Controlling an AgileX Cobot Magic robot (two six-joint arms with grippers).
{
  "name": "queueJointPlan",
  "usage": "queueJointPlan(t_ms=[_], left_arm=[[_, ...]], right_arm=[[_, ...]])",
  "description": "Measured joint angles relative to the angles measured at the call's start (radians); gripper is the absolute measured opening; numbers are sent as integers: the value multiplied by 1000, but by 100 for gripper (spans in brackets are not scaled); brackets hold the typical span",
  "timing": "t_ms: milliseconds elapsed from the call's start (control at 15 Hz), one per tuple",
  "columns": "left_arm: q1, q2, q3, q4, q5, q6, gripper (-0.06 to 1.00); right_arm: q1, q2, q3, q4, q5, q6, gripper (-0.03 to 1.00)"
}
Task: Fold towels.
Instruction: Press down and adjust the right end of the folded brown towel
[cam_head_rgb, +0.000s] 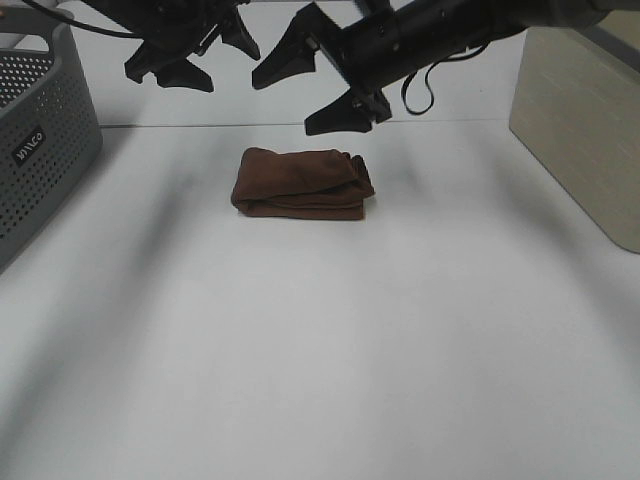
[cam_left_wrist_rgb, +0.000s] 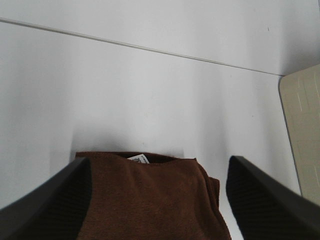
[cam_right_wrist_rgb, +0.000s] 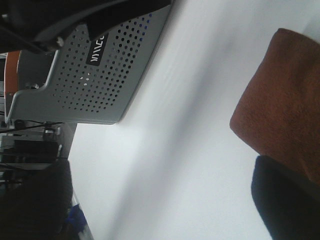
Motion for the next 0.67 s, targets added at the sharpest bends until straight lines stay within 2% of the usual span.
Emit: queueJointPlan(t_ms=[133,467,667], left_arm=[[1,0,0,17,14,0,71],[1,0,0,23,39,2,71],[1,-9,0,57,75,3,71]], right_arm=[[0,74,0,45,2,-12,91],[-2,168,0,49,5,12,91],[-16,165,-39,60,93,23,91]])
